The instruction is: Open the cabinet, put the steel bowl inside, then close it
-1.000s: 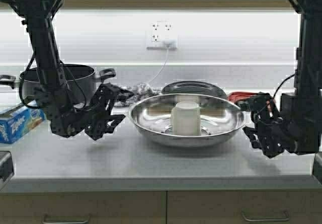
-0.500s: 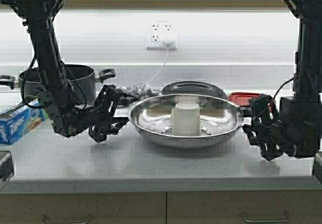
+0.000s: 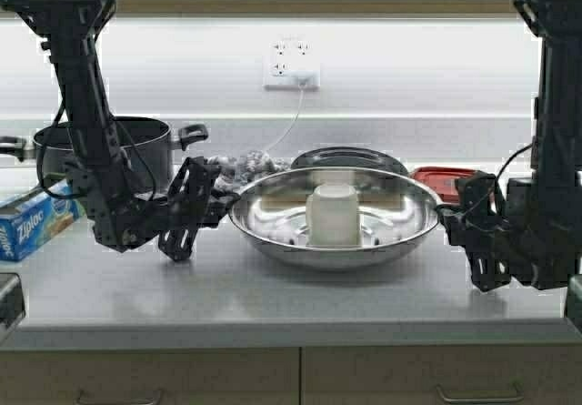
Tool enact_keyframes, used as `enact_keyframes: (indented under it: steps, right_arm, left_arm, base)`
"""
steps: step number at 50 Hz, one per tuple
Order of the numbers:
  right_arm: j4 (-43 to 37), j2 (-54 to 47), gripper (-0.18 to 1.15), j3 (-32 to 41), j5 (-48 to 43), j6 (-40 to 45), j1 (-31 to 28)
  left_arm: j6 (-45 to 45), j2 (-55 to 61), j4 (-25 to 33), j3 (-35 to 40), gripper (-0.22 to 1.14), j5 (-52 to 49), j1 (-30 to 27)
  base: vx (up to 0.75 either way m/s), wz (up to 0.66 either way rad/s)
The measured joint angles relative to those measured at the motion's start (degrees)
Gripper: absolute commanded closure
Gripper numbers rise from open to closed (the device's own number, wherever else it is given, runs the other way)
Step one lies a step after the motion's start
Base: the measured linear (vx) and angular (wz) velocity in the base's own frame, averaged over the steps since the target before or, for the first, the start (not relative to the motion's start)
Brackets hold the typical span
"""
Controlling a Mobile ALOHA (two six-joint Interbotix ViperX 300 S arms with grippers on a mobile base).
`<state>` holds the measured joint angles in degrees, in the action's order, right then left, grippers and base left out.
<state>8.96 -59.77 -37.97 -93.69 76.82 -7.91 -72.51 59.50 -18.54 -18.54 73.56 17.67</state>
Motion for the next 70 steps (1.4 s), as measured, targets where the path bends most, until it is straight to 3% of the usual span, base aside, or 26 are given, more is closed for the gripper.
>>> enact_keyframes:
  steps: [20, 51, 70]
  right_arm:
    - [1.5, 1.6, 0.91, -5.1, -3.6, 0.5, -1.1]
    - [-0.3, 16.3, 0.91, -20.0, -4.7, 0.4, -9.4]
    - [-0.3, 30.8, 0.91, -31.3, -4.7, 0.5, -11.6]
  left_arm:
    - [0.4, -4.2, 0.1, -9.1, 0.9, 4.3, -0.1]
    - [3.8, -26.0, 0.8, -36.0, 0.9, 11.8, -0.4]
    - [3.9, -44.1, 9.6, -51.6, 0.9, 11.9, 5.5]
  base:
    - [0.0, 0.0]
    - [0.0, 0.0]
    - [0.0, 0.0]
